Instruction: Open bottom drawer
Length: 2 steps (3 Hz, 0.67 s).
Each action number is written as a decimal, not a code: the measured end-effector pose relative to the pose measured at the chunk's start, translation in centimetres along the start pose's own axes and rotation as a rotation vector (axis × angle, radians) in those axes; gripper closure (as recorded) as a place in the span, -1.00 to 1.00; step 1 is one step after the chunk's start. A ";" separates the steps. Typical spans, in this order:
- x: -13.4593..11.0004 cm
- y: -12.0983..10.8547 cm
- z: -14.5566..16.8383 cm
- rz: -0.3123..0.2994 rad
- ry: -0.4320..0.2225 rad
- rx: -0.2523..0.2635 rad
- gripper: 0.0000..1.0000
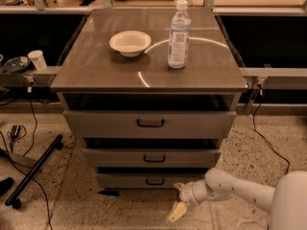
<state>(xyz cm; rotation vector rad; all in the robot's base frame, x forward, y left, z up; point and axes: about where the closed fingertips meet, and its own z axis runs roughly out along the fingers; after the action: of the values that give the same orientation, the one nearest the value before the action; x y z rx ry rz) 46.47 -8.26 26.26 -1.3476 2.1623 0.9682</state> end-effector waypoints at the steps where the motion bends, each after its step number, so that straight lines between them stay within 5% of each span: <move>1: -0.1 0.0 0.1 -0.004 0.000 0.000 -1.00; 2: -0.8 -0.5 0.5 -0.025 -0.007 0.006 -1.00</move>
Offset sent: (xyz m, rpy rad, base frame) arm 0.0199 0.0095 0.0020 0.0055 -0.0567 0.0144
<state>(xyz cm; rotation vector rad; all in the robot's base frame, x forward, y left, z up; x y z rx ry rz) 47.26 -7.56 26.25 -1.3633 2.1358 0.9551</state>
